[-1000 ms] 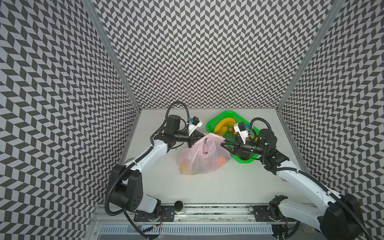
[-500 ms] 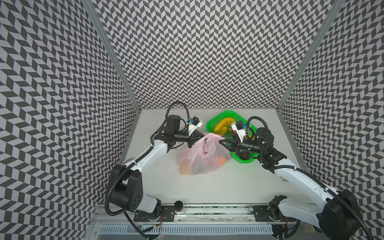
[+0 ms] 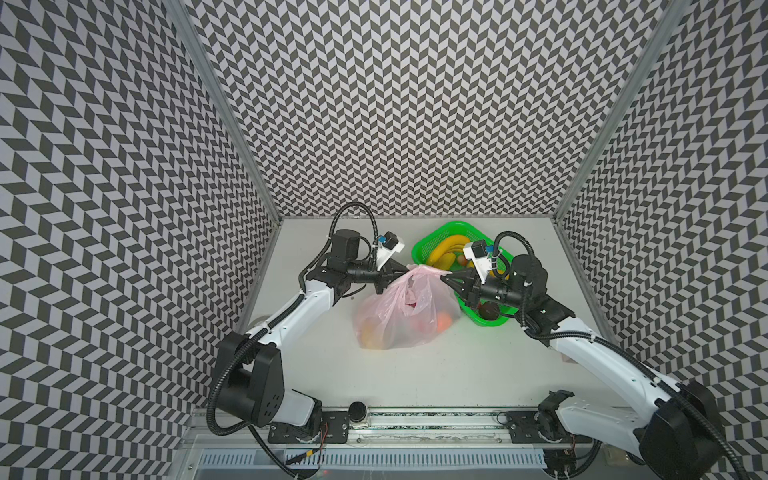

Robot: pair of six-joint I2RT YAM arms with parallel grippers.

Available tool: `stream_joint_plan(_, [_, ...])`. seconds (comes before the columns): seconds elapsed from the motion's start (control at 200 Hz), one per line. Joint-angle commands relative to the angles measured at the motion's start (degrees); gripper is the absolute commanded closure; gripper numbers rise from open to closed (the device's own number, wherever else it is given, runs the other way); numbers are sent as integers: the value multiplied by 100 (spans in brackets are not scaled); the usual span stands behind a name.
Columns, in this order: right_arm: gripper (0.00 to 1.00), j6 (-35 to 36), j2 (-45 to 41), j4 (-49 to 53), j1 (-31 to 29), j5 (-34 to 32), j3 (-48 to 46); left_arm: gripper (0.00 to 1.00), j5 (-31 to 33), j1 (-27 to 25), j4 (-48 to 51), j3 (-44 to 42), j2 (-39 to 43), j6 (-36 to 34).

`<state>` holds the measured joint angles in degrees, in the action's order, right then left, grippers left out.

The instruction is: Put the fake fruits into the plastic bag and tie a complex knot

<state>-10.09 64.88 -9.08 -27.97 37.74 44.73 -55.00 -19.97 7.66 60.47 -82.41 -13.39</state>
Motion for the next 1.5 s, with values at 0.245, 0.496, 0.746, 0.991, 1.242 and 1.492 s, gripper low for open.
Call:
stream_joint_plan(0.245, [100,-276,-488,875,-21,-635,-49,100,682,246,-736,-592,505,941])
stream_joint_plan(0.496, [100,-544,-626,1281,19,-1042,-131,100,1240,362,-1159,-1131,1004,1646])
stream_joint_plan(0.746, [100,-781,-628,1404,58,-1352,-279,100,1817,371,-1275,-1600,1459,2026])
stream_joint_plan(0.991, [100,-982,-604,1396,103,-1620,-485,100,2363,508,-1490,-2060,1838,2470])
stream_joint_plan(1.242, [100,-1035,-490,1543,147,-1839,-657,100,2691,778,-1549,-2509,2287,2807])
stream_joint_plan(1.492, [100,-972,-336,1706,260,-2043,-788,100,3005,1033,-1488,-2957,2723,3024])
